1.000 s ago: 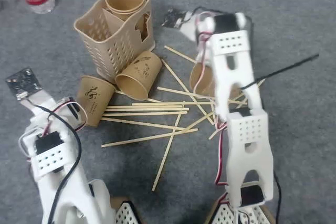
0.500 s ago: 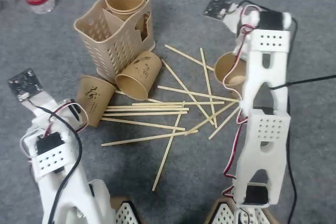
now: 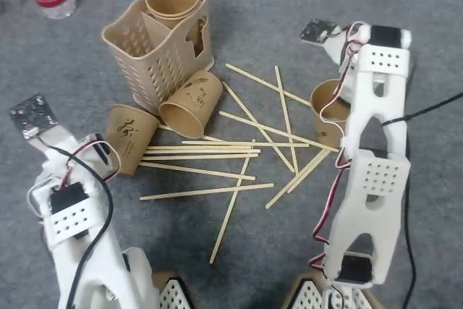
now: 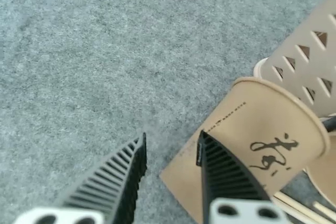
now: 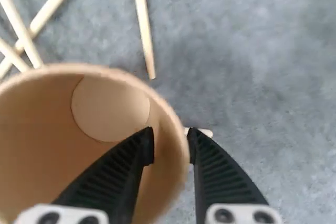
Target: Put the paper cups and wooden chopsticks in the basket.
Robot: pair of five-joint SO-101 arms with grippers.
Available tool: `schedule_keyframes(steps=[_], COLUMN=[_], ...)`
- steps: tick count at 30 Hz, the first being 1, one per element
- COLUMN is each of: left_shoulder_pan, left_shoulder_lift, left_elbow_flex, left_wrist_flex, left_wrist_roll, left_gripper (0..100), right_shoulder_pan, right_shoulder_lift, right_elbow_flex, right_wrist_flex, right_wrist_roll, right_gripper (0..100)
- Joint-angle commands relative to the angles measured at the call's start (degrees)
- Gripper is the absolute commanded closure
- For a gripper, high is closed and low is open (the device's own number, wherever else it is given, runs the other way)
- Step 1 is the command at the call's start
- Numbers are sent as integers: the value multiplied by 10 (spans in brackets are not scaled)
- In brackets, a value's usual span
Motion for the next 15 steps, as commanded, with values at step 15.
schedule_keyframes(steps=[15], left_shoulder_pan=[4], left_shoulder_lift=[-13], left_elbow_flex=[11], left_wrist_flex=[-32], left_wrist_roll=[5], left_gripper=[848], right_shoulder_pan=[-54], right_shoulder_lift=[-189], right_elbow_flex=[-115], right_wrist_flex=[20], right_wrist_roll=[6], right_gripper=[991])
